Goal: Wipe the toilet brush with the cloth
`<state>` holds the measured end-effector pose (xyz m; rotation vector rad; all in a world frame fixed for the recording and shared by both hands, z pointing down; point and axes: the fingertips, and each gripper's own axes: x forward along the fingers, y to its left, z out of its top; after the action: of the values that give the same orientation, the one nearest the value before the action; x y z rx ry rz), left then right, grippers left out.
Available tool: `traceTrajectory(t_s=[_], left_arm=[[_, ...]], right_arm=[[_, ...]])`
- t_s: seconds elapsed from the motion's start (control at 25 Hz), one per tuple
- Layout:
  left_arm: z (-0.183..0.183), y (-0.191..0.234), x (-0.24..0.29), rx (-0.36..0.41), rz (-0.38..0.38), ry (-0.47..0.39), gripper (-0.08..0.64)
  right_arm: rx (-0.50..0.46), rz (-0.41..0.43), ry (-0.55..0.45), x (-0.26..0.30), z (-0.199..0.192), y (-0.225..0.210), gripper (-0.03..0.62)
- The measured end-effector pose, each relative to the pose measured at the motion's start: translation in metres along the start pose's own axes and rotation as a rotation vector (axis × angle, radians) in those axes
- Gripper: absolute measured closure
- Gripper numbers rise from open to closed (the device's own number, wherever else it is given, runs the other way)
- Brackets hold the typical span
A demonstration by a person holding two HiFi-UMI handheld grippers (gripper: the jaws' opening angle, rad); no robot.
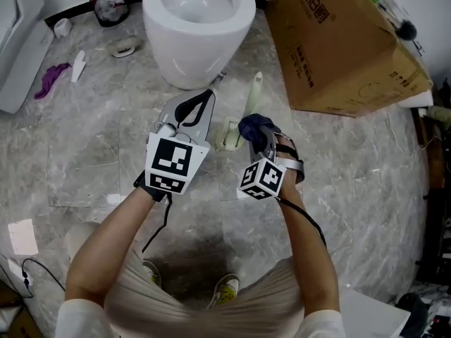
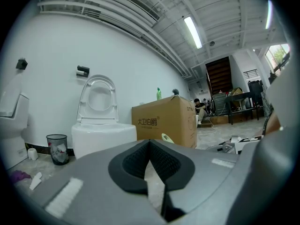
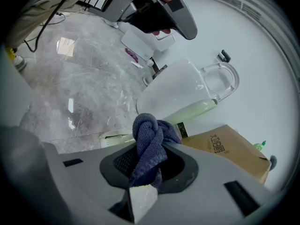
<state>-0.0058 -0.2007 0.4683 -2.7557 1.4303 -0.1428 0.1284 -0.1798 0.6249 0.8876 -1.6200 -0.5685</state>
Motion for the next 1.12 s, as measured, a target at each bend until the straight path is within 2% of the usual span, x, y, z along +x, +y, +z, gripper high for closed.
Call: traceTrajectory(t_s=[0.36,0.52,0.68,0.84,0.96,1.12], left_arm=[[0.0,-0.005,0.0,0.011,-0.007,0.003,0.558],[0.0,-0.005,0.0,0.011,-0.003,0.0,0.558],[0.004,-0.003,0.004,-0.008,0.003,-0.011,0.558],[0.003,-0.009,0.005,0.005,-0.016,-0.01,0.558],[0.0,-0.01,0.004,0.01,-0.019,-0.003,0.558],[0.001,-0.008,0.004,0.008,-0.011,0.001,0.558]], right_arm=[[-0.031,0.086,0.029,0.008,-0.01,0.034,0.495],[-0.085,0.106,-0.006,-0.002,0.007,0.048,0.495],[-0.101,0.03,-0.082,-0.026,0.04,0.026,0.495],[-0.098,-0.069,-0.123,-0.048,0.06,-0.005,0.497],[-0.076,-0.108,-0.112,-0.053,0.057,-0.02,0.496],[-0.036,-0.105,-0.082,-0.045,0.041,-0.027,0.496]])
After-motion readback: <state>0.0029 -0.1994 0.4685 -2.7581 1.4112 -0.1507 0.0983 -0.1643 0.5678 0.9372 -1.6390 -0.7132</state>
